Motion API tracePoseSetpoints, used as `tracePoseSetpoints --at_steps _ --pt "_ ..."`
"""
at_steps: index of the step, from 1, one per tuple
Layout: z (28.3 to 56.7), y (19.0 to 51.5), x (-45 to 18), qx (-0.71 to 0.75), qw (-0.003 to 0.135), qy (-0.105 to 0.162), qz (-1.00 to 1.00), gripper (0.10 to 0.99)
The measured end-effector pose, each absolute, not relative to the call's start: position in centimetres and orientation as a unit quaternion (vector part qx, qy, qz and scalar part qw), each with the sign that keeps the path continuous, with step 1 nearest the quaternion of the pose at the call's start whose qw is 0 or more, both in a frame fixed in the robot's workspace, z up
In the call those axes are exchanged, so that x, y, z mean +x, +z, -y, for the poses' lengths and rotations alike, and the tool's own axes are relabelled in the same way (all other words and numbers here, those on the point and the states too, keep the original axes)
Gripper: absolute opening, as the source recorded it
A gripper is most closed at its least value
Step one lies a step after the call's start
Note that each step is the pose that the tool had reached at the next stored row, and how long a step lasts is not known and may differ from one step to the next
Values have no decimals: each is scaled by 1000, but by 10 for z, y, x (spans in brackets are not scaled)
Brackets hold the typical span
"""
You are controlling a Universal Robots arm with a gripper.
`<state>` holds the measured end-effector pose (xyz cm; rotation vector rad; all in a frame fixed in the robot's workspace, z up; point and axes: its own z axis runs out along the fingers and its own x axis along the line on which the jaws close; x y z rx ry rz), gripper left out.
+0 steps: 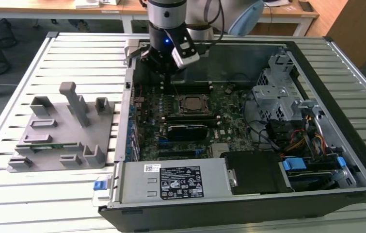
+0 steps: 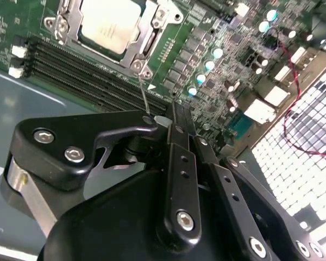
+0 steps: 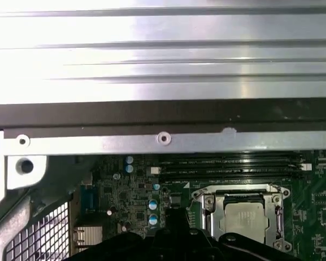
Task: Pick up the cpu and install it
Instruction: 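Install the first cpu locking lever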
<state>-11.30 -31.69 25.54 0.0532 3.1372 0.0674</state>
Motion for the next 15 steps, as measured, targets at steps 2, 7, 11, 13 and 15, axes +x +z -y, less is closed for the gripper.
tracePoseSetpoints --at_steps 2,7,11,13,15 --pt "316 255 -113 15 2 21 -1000 106" --pt "314 255 -112 13 2 22 -1000 106" --pt "314 255 -109 12 2 23 -1000 106" --pt "314 255 -106 11 2 23 -1000 106" --pt "314 255 -102 11 2 24 -1000 106"
